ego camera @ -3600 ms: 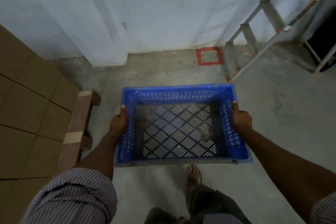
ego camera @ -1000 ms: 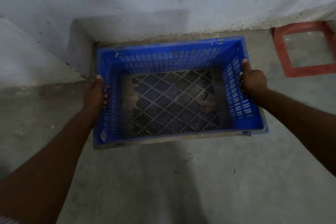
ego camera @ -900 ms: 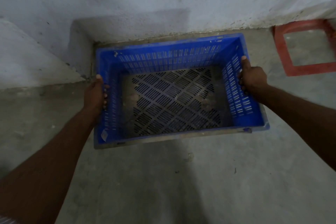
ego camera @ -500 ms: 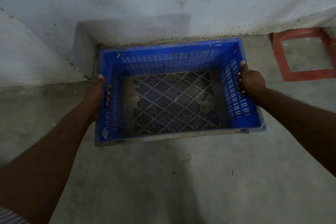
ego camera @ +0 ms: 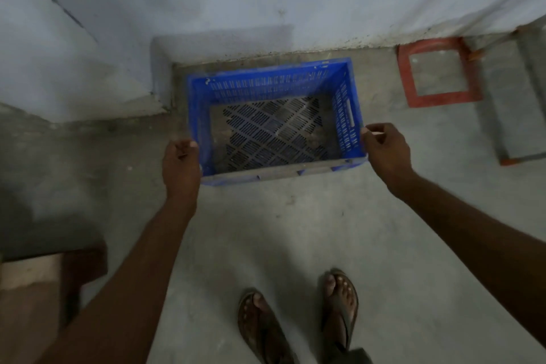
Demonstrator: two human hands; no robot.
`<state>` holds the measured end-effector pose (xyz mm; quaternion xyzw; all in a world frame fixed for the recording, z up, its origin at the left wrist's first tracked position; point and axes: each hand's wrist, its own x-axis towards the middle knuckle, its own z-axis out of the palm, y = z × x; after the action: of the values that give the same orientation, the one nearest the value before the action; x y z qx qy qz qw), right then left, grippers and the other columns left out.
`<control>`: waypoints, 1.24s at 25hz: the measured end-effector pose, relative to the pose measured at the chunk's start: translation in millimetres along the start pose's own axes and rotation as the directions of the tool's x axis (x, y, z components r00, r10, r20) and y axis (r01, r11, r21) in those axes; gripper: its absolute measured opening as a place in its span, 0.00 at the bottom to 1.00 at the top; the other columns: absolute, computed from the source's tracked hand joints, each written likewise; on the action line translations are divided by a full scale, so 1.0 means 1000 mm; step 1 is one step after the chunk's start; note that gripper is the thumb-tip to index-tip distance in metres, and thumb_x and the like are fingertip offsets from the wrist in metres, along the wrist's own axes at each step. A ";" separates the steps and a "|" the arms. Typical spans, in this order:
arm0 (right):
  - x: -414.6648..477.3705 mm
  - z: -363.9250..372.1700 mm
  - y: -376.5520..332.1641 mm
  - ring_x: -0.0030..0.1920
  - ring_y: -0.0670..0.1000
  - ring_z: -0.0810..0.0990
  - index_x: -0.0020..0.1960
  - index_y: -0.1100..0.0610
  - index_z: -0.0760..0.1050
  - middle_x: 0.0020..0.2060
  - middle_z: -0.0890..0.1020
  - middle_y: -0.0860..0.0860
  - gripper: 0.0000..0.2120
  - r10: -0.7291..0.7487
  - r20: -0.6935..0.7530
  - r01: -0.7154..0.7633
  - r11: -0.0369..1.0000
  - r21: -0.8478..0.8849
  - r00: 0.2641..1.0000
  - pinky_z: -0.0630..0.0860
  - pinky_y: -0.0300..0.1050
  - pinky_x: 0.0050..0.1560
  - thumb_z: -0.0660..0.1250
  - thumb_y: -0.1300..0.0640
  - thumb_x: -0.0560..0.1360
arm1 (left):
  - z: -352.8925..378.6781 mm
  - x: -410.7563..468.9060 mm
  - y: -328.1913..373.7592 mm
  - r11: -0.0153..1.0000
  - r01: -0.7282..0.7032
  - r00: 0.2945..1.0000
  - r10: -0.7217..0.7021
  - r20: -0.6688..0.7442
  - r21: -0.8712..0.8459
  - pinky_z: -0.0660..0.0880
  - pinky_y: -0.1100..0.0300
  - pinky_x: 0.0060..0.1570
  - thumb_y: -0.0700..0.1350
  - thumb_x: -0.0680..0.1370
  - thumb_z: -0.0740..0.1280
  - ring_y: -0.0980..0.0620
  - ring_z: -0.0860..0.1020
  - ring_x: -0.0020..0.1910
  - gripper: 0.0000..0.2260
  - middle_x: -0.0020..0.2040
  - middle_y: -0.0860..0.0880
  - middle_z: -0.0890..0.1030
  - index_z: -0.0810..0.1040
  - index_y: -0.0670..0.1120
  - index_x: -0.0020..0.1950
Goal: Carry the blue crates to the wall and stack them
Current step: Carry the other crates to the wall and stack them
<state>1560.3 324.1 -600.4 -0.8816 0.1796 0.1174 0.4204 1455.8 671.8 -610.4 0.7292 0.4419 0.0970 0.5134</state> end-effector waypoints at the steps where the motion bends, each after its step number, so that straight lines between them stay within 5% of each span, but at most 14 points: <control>1: -0.028 -0.019 -0.010 0.42 0.51 0.85 0.54 0.52 0.78 0.47 0.86 0.54 0.08 -0.011 0.033 0.010 0.999 0.047 0.999 0.80 0.48 0.46 0.67 0.48 0.80 | -0.013 -0.028 0.018 0.999 -0.033 0.999 0.033 0.006 -0.024 0.69 0.75 0.39 0.40 0.82 0.66 0.61 0.74 0.39 0.02 0.45 0.47 0.78 0.75 0.44 0.54; 5: -0.148 -0.107 -0.064 0.31 0.44 0.82 0.52 0.56 0.79 0.38 0.86 0.52 0.10 -0.083 0.133 0.070 0.992 0.102 0.988 0.76 0.36 0.33 0.66 0.49 0.82 | -0.076 -0.130 0.087 0.987 -0.127 0.989 0.133 0.059 -0.097 0.71 0.70 0.45 0.38 0.82 0.67 0.68 0.75 0.39 0.02 0.43 0.51 0.78 0.77 0.43 0.53; 12: -0.342 -0.232 -0.089 0.36 0.47 0.84 0.55 0.56 0.79 0.41 0.86 0.52 0.11 -0.138 0.187 0.090 0.965 0.245 0.973 0.77 0.43 0.36 0.66 0.48 0.82 | -0.184 -0.350 0.155 0.973 -0.133 0.960 0.174 0.219 -0.190 0.73 0.63 0.43 0.45 0.82 0.67 0.55 0.79 0.43 0.04 0.45 0.50 0.81 0.79 0.53 0.50; 23: -0.678 -0.422 -0.019 0.38 0.48 0.85 0.56 0.58 0.80 0.42 0.87 0.52 0.12 -0.075 0.019 0.058 0.893 0.447 0.997 0.78 0.41 0.38 0.68 0.50 0.81 | -0.318 -0.696 0.148 0.943 -0.161 0.905 0.258 0.337 -0.290 0.74 0.65 0.42 0.40 0.81 0.67 0.54 0.81 0.41 0.05 0.49 0.40 0.83 0.79 0.43 0.56; 31: -0.932 -0.435 0.114 0.37 0.49 0.84 0.56 0.58 0.80 0.40 0.86 0.54 0.08 0.191 -0.193 -0.051 0.826 0.561 0.962 0.78 0.41 0.36 0.68 0.54 0.81 | -0.403 -0.856 0.078 0.920 -0.308 0.661 0.389 0.641 -0.241 0.79 0.54 0.49 0.44 0.81 0.68 0.48 0.83 0.47 0.07 0.52 0.48 0.83 0.79 0.47 0.59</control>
<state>691.6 119.8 -77.2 -0.7174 0.3114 -0.0204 0.6229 752.7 295.7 -94.6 0.7549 0.0699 -0.0542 0.6499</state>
